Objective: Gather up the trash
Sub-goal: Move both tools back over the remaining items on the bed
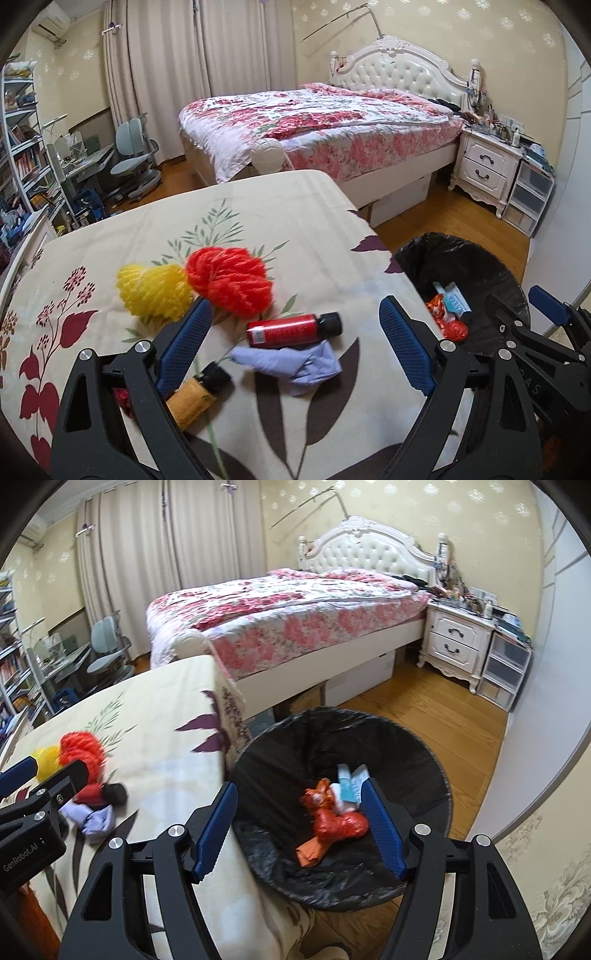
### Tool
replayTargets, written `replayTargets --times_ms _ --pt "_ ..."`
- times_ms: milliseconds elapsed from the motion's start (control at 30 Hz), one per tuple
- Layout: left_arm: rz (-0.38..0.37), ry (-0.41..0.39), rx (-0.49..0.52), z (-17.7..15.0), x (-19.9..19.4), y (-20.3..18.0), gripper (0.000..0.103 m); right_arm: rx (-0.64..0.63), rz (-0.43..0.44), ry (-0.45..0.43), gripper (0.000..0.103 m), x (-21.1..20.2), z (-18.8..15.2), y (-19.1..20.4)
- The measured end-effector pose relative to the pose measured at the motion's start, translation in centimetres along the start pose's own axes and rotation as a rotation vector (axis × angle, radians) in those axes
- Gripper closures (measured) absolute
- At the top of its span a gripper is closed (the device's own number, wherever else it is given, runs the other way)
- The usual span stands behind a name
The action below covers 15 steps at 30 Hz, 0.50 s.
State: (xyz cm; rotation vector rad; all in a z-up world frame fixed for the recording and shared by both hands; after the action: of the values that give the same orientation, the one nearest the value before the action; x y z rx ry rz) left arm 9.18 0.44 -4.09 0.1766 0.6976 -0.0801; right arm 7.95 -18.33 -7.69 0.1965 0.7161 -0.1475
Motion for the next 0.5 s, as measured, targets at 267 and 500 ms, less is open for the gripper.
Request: replayTargets --times_ms 267,500 --pt "0.087 0.044 -0.081 -3.7 -1.7 6.3 0.013 -0.071 0.057 0.02 0.035 -0.6 -1.3 3.8" --pt "0.135 0.077 -0.127 -6.4 -2.6 9.9 0.013 -0.118 0.1 0.029 0.035 -1.2 -2.1 6.5"
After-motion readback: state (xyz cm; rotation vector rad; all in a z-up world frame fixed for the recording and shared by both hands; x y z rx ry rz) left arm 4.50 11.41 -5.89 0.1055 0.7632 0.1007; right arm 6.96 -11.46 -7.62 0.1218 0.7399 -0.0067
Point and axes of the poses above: each gripper's, at about its wrist camera, not at the fingertips, and x roughly the way its jaws point, y to its left, z to its top, the point moved 5 cm from there along x, roughly the way its jaws point, and after that the axes turned 5 degrees about x, right-handed, at the moved point
